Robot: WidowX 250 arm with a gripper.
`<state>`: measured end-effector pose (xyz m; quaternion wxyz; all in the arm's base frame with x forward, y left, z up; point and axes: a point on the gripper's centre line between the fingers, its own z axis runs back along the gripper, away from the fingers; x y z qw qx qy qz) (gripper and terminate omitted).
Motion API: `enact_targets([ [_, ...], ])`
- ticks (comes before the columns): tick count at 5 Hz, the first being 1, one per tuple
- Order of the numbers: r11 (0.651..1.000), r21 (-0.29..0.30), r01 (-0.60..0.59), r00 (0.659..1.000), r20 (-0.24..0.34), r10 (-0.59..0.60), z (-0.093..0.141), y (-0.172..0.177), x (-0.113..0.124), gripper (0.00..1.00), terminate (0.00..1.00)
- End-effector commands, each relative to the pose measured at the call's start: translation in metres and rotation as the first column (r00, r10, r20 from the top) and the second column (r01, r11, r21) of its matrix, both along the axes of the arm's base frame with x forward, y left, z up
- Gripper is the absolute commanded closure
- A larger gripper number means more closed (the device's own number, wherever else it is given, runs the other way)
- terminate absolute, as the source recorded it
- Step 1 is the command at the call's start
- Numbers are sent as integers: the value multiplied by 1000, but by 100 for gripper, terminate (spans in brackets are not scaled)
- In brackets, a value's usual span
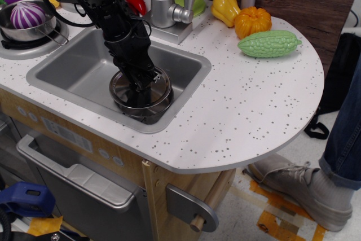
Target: Put lid on pot or pan
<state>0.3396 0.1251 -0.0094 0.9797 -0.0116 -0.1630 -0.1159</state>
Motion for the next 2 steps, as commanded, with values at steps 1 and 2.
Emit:
enact_targets([
  [1,1000,17,-5,999,44,4,11,12,6,0,0],
  [2,1000,17,-5,999,44,4,11,12,6,0,100],
])
